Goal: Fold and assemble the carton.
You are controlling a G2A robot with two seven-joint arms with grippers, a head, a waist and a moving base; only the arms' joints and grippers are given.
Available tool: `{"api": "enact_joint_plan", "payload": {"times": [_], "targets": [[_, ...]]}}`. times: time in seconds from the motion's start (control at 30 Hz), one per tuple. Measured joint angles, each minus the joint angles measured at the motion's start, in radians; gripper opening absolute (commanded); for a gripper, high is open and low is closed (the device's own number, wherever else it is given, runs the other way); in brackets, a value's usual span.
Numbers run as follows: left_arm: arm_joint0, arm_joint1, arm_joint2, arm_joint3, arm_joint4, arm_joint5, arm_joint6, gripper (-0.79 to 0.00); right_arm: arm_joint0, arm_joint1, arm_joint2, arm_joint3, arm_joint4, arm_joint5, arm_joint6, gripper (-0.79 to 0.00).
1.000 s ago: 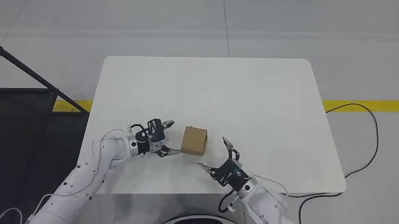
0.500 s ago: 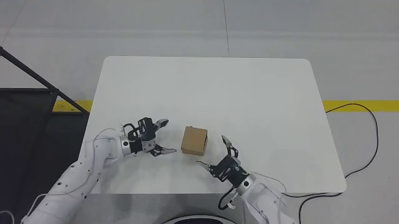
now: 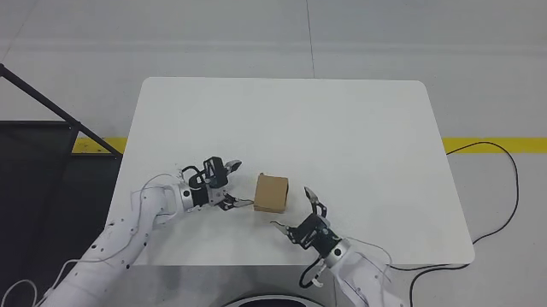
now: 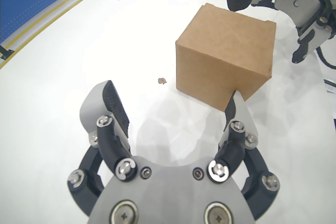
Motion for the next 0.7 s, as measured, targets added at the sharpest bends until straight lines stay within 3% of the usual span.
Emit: {"api": "enact_joint_plan", "payload": {"times": [0.7], "targets": [[-0.022,-0.027,0.072,-0.081,0.002,0.012,-0.098,0.000,-0.057,-0.001,0.006,-0.004,0.077,0.037,0.010,0.000]]}}
